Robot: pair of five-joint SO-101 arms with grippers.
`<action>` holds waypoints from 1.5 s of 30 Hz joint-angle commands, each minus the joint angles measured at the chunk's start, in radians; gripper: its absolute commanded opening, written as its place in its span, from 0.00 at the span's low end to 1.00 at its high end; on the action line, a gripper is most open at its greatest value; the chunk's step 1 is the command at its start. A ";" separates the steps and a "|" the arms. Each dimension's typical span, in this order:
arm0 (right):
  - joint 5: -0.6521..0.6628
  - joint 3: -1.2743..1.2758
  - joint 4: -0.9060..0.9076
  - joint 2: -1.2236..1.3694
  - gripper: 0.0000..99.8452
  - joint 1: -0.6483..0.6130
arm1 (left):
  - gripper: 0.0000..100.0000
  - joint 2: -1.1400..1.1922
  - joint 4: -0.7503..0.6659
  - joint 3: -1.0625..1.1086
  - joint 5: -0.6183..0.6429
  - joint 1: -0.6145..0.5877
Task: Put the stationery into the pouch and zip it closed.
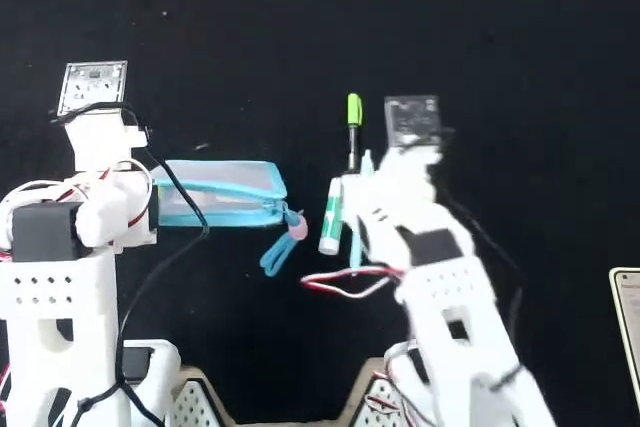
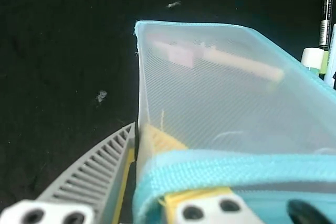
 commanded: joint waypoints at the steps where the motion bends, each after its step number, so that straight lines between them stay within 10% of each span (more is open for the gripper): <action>1: -0.092 -0.058 -0.101 0.153 0.16 -0.026 | 0.03 -0.014 -0.009 -0.019 -0.002 -0.015; 22: -0.201 -0.325 -0.094 0.625 0.16 -0.072 | 0.03 -0.014 -0.009 -0.016 -0.002 -0.015; 45: -0.031 -0.808 0.531 0.917 0.01 -0.052 | 0.03 -0.014 -0.009 -0.016 -0.002 -0.015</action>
